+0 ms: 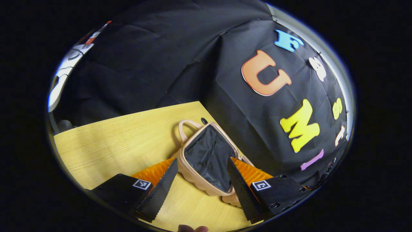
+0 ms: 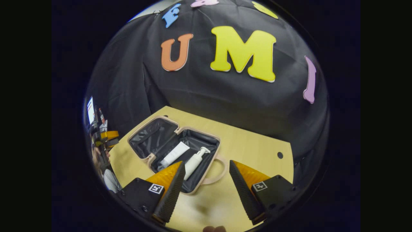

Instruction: First open the suitcase, pack the skin care products into it, and then close the suitcase.

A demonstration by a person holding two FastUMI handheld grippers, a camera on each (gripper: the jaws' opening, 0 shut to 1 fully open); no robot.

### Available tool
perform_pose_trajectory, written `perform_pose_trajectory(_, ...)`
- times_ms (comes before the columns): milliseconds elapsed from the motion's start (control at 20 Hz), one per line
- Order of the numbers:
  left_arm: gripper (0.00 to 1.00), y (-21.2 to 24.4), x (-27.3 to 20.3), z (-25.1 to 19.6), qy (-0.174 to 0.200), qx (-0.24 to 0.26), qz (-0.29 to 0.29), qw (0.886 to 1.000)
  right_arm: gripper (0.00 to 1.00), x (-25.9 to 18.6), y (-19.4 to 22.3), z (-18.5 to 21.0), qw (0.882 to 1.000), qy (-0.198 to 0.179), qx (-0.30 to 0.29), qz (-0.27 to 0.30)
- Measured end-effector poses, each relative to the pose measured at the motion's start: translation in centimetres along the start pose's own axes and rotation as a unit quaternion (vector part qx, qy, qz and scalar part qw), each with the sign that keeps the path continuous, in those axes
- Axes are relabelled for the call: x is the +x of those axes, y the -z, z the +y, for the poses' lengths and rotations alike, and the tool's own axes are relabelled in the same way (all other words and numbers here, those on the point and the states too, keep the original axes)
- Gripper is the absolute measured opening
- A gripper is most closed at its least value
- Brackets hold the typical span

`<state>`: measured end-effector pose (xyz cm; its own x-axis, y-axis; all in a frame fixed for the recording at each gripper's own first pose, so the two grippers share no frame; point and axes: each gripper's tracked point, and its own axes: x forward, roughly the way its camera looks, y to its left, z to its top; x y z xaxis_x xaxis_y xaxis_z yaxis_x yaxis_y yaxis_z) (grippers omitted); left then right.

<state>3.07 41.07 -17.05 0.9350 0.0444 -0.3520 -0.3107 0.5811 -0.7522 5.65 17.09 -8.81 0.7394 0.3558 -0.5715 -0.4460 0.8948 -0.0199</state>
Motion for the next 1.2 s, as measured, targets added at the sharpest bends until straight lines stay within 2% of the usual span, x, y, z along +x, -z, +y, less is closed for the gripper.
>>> perform_pose_trajectory(50, 0.98, -1.0, 1.3, 0.5, 0.013, -0.02, -0.009, 1.0, 0.77, -1.0, -0.2, -0.4, 1.0, 0.003, -0.012, -0.008)
perform_pose_trajectory(150, 0.96, -2.7, 4.0, 1.7, 0.033, -0.06, -0.022, 0.997, 0.77, -2.2, -0.8, -0.8, 1.0, 0.007, -0.021, -0.02)
perform_pose_trajectory(200, 0.96, -2.8, 5.4, 2.8, 0.034, -0.074, -0.018, 0.997, 0.81, -2.7, -1.0, -0.7, 1.0, 0.005, -0.018, -0.024)
perform_pose_trajectory(300, 0.96, -2.6, 7.6, 4.0, 0.043, -0.104, -0.002, 0.994, 0.81, -2.9, -1.0, -1.2, 1.0, 0.01, -0.002, -0.022)
perform_pose_trajectory(350, 0.95, -2.6, 8.4, 4.2, 0.051, -0.123, 0.005, 0.991, 0.77, -2.9, -1.0, -1.6, 1.0, 0.016, 0.01, -0.018)
perform_pose_trajectory(400, 0.94, -2.4, 9.3, 4.3, 0.056, -0.138, 0.011, 0.989, 0.81, -3.1, -1.1, -2.0, 0.999, 0.022, 0.023, -0.018)
perform_pose_trajectory(500, 0.9, -2.1, 11.2, 5.1, 0.054, -0.157, 0.023, 0.986, 0.77, -3.0, -1.3, -2.8, 0.998, 0.031, 0.043, -0.021)
perform_pose_trajectory(550, 0.89, -2.0, 11.9, 5.4, 0.052, -0.162, 0.028, 0.985, 0.81, -3.1, -1.3, -3.2, 0.998, 0.033, 0.053, -0.024)
perform_pose_trajectory(600, 0.99, -1.8, 12.5, 5.6, 0.051, -0.165, 0.033, 0.984, 0.77, -3.2, -1.3, -3.4, 0.997, 0.036, 0.063, -0.024)
perform_pose_trajectory(650, 0.86, -1.8, 13.1, 5.7, 0.051, -0.17, 0.037, 0.983, 0.81, -3.0, -1.0, -3.6, 0.996, 0.04, 0.071, -0.023)
perform_pose_trajectory(700, 0.84, -1.9, 13.8, 5.9, 0.049, -0.175, 0.039, 0.983, 0.77, -2.9, -0.8, -3.8, 0.996, 0.045, 0.076, -0.021)
perform_pose_trajectory(750, 0.8, -1.9, 14.5, 6.2, 0.042, -0.177, 0.042, 0.982, 0.81, -3.1, -0.7, -3.9, 0.995, 0.047, 0.081, -0.02)
perform_pose_trajectory(800, 0.89, -1.9, 15.0, 6.3, 0.038, -0.179, 0.044, 0.982, 0.81, -3.1, -0.5, -3.9, 0.995, 0.05, 0.085, -0.021)
perform_pose_trajectory(850, 0.7, -2.0, 15.4, 6.4, 0.036, -0.182, 0.045, 0.982, 0.81, -3.1, -0.3, -3.8, 0.995, 0.051, 0.087, -0.021)
perform_pose_trajectory(950, 0.63, -2.3, 16.3, 5.8, 0.04, -0.193, 0.05, 0.979, 0.77, -3.3, 0.0, -3.9, 0.994, 0.056, 0.088, -0.02)
perform_pose_trajectory(1000, 0.61, -2.1, 16.9, 5.8, 0.037, -0.192, 0.056, 0.979, 0.81, -3.4, 0.2, -4.0, 0.994, 0.061, 0.089, -0.02)
perform_pose_trajectory(1050, 0.7, -1.7, 17.3, 5.6, 0.036, -0.189, 0.065, 0.979, 0.81, -3.6, 0.3, -4.2, 0.993, 0.066, 0.093, -0.021)
perform_pose_trajectory(1100, 0.68, -1.4, 17.3, 5.3, 0.038, -0.184, 0.076, 0.979, 0.81, -4.2, 0.1, -4.2, 0.992, 0.068, 0.101, -0.026)
perform_pose_trajectory(1150, 0.64, -1.1, 17.4, 5.0, 0.04, -0.183, 0.086, 0.979, 0.81, -4.6, -0.1, -4.3, 0.991, 0.07, 0.108, -0.032)
perform_pose_trajectory(1200, 0.48, -0.9, 17.4, 4.6, 0.044, -0.184, 0.096, 0.977, 0.81, -4.9, -0.2, -4.6, 0.991, 0.073, 0.109, -0.037)
